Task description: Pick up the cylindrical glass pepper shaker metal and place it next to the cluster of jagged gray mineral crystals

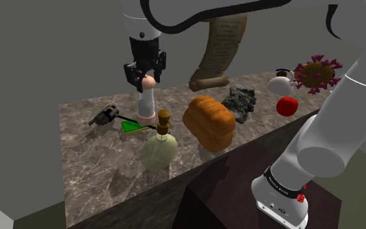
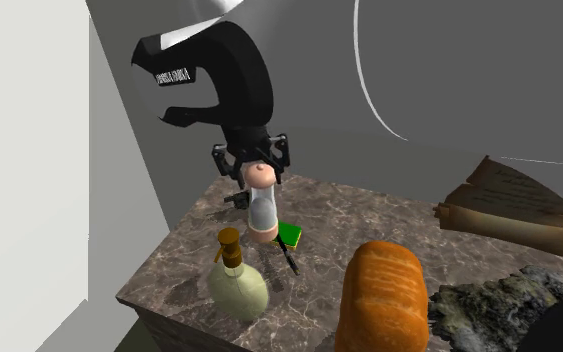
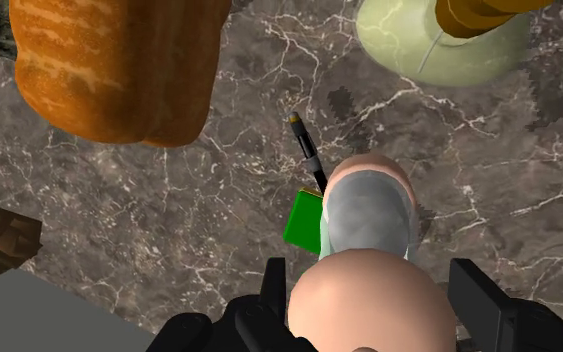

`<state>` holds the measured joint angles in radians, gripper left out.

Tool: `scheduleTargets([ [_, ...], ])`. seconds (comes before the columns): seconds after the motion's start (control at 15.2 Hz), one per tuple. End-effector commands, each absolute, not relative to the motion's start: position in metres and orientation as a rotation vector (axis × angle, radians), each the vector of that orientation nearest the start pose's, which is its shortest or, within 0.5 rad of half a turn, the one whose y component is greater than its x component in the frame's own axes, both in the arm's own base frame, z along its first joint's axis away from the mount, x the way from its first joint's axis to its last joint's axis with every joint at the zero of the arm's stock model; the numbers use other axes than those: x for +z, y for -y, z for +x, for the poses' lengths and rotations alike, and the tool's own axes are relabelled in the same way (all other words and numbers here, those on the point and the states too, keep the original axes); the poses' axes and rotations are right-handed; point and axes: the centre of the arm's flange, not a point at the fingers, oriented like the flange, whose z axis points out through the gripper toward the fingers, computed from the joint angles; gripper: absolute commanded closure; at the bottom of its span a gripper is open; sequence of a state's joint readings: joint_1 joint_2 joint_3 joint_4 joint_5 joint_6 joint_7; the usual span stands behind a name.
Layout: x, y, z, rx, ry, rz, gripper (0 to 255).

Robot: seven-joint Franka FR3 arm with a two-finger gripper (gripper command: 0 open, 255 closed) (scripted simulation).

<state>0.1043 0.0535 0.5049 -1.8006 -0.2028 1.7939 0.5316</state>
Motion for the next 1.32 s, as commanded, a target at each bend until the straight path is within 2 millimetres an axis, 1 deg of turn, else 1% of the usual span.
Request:
scheduleTargets([
  [0.0,0.52,-0.309,0.48,-0.079,0.212,-3.306,255],
  [1.25,0.62,-0.309,0.48,-0.079,0.212,-3.306,255],
])
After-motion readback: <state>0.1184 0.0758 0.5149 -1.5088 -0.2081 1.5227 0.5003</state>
